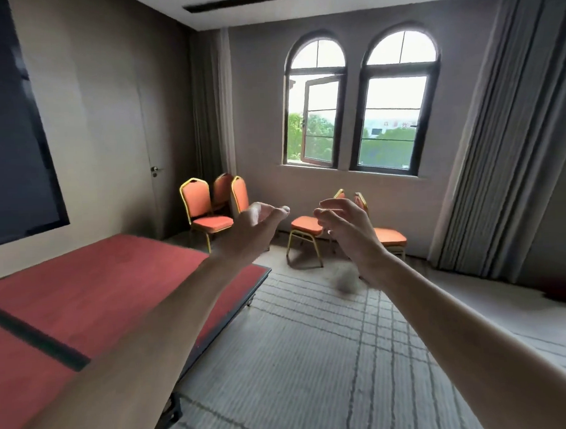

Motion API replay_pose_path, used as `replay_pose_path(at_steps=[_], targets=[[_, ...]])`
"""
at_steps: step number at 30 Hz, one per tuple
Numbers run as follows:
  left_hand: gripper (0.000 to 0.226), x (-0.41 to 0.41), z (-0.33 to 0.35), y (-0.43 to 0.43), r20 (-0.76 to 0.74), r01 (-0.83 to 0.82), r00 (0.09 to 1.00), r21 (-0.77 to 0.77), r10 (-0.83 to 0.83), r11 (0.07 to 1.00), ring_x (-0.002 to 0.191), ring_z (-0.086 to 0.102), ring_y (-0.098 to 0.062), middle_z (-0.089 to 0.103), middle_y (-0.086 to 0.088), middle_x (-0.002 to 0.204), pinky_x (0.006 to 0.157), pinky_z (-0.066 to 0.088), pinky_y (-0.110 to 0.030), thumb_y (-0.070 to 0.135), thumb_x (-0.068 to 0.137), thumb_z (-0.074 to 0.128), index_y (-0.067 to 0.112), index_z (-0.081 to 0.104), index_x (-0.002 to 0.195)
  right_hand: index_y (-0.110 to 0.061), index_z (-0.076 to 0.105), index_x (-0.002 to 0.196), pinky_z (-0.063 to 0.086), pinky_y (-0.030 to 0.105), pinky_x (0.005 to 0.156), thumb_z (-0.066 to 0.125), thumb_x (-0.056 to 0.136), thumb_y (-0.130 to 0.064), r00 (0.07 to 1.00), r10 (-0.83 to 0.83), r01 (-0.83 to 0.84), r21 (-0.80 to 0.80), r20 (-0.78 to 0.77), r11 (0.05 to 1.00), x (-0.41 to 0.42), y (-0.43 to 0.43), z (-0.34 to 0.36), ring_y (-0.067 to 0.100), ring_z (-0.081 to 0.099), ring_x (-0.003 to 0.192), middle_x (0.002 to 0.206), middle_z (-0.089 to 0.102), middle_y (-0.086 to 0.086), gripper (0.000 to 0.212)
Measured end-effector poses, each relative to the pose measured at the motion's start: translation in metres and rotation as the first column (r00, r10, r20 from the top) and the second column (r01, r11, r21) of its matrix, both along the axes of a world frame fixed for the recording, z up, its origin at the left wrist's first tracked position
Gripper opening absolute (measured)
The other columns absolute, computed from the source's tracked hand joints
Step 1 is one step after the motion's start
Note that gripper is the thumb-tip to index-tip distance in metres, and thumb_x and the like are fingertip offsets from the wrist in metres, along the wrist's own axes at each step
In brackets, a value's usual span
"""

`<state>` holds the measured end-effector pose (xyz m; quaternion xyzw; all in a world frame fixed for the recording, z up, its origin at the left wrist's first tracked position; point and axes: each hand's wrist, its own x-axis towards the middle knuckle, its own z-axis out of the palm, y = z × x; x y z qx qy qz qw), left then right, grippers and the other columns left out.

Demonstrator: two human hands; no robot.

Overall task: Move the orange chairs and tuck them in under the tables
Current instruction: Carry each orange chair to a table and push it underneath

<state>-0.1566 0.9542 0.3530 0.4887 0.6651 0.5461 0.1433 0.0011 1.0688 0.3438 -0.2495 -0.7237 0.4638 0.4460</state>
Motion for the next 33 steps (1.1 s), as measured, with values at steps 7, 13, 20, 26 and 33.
replay_pose_path(at_steps=[7,13,20,26,33], targets=[[0.033,-0.132,-0.016,0.19,-0.058,0.0,0.998,0.016,0.001,1.0,0.095,0.057,-0.007,0.063,0.008,0.095,0.074,0.038,-0.024,0.047,0.096,0.054,0.019,0.063,0.11,-0.021,0.065,0.119,0.052,0.033,0.092,0.073,0.088,-0.035,1.0,-0.026,0.027,0.035,-0.009,0.999,-0.125,0.186,-0.028,0.014,0.065,0.108,0.11,0.07,-0.003,0.035],[0.031,-0.252,-0.011,0.339,-0.056,0.0,0.998,-0.044,-0.003,0.999,0.095,0.057,-0.003,0.065,0.01,0.099,0.073,0.038,-0.021,0.047,0.096,0.054,0.021,0.063,0.109,-0.02,0.064,0.117,0.047,0.025,0.078,0.073,0.088,-0.033,0.999,-0.029,0.03,-0.015,0.015,0.999,-0.243,0.343,-0.014,0.015,0.067,0.106,0.112,0.071,0.0,0.033],[0.039,-0.394,-0.033,0.48,0.025,-0.027,0.999,-0.073,0.029,0.997,0.107,0.058,-0.011,0.065,0.006,0.111,0.082,0.042,-0.028,0.057,0.089,0.055,0.025,0.064,0.11,-0.023,0.066,0.112,0.05,0.026,0.083,0.072,0.088,-0.031,0.995,0.013,-0.012,-0.013,0.096,1.0,-0.38,0.485,-0.031,0.013,0.068,0.103,0.107,0.072,-0.001,0.026],[0.042,-0.522,-0.06,0.62,0.046,-0.021,0.999,-0.09,0.025,0.996,0.11,0.057,-0.01,0.064,0.008,0.116,0.098,0.045,-0.035,0.062,0.084,0.054,0.03,0.063,0.108,-0.022,0.066,0.113,0.051,0.032,0.087,0.072,0.088,-0.029,0.991,0.021,-0.02,-0.005,0.128,1.0,-0.512,0.625,-0.048,0.016,0.068,0.101,0.104,0.073,0.0,0.027],[0.033,-0.654,-0.041,0.798,0.046,-0.015,0.999,-0.103,0.02,0.995,0.104,0.055,-0.007,0.061,0.01,0.108,0.085,0.041,-0.031,0.052,0.095,0.052,0.026,0.062,0.112,-0.023,0.066,0.113,0.054,0.029,0.089,0.072,0.087,-0.03,0.987,-0.023,0.022,0.012,0.16,1.0,-0.634,0.789,-0.039,0.012,0.068,0.101,0.108,0.072,-0.003,0.028]])
